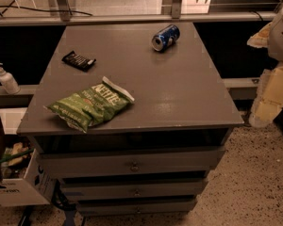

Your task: Move pepsi can near green jalapeno chip bag

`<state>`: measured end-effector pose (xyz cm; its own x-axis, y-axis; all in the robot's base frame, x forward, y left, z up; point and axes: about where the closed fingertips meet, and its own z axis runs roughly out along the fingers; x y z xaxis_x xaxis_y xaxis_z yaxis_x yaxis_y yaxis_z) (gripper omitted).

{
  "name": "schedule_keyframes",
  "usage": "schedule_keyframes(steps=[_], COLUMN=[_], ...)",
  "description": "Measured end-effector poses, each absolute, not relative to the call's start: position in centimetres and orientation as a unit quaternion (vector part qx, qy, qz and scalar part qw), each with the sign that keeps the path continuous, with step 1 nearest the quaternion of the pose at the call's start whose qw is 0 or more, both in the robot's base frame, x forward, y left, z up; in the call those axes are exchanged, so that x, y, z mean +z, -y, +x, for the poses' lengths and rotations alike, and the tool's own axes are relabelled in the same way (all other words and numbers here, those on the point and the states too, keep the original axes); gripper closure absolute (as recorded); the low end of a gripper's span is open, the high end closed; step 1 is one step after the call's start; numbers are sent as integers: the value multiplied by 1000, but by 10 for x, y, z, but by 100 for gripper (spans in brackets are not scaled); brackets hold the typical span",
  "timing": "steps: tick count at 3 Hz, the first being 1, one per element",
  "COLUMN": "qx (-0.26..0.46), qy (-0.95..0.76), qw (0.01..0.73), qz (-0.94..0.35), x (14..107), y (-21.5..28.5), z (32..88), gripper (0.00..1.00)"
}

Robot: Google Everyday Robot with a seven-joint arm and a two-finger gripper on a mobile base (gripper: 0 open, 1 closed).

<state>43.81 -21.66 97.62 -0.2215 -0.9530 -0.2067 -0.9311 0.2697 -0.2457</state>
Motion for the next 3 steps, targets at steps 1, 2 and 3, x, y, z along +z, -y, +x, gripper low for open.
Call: schedule_keyframes(steps=[1, 2, 3], qx=[-35, -36, -22], qy=[-781, -770, -745], qw=[159, 174, 210], qz=[-603, -612, -633], x=[976, 983, 985], y=[217, 214, 189], z=[438, 446, 479], gripper=[0, 0, 0])
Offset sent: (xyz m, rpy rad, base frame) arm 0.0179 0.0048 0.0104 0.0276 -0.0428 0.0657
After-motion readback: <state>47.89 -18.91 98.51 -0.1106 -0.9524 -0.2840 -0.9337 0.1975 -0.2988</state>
